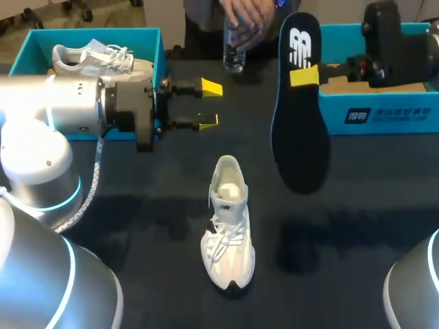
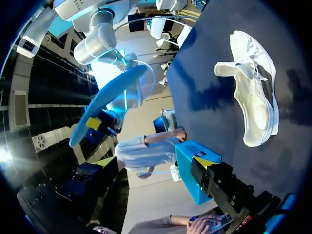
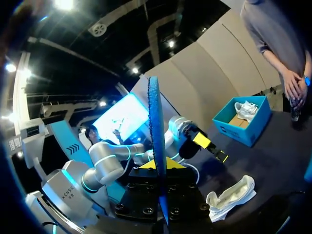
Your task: Take the shoe out of the shoebox, open the shoe tongue, remove and reinsert the insole, then place the shoe into the shoebox
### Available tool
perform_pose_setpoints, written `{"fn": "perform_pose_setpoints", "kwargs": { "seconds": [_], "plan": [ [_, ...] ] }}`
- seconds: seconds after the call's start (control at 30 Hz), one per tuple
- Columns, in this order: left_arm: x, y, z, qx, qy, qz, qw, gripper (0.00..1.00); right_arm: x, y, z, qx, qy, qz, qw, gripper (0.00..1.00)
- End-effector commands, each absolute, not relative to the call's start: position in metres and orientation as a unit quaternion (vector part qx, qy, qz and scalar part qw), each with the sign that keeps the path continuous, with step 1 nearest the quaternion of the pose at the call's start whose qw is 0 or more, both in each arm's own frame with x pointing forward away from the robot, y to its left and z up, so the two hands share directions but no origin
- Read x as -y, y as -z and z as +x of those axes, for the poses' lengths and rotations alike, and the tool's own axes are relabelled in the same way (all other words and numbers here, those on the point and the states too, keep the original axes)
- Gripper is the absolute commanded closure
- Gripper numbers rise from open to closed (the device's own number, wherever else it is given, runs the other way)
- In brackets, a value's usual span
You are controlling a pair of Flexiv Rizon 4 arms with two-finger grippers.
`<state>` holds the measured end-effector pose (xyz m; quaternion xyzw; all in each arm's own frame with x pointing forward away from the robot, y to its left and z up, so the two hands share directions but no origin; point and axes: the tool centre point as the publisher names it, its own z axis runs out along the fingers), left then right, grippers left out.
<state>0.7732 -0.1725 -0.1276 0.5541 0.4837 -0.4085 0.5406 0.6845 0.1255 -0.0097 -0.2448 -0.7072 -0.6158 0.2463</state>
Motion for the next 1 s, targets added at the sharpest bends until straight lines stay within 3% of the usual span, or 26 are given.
{"fn": "perform_pose_setpoints", "kwargs": {
  "seconds": [0.03,0.27,0.5,0.63,1.0],
  "plan": [
    [0.173,0.128,0.772,-0.484,0.407,0.552,0.543,0.0,-0.134,0.012,0.707,0.716,0.605,-0.23,0.263,1.0],
    [0.173,0.128,0.772,-0.484,0.407,0.552,0.543,0.0,-0.134,0.012,0.707,0.716,0.605,-0.23,0.263,1.0],
    [0.173,0.128,0.772,-0.484,0.407,0.552,0.543,0.0,-0.137,0.044,0.784,0.713,0.555,-0.26,0.34,1.0],
    [0.173,0.128,0.772,-0.484,0.407,0.552,0.543,0.0,-0.131,0.065,0.814,0.707,0.542,-0.297,0.344,1.0],
    [0.173,0.128,0.772,-0.484,0.407,0.552,0.543,0.0,-0.131,0.065,0.814,0.707,0.542,-0.297,0.344,1.0]
  ]
}}
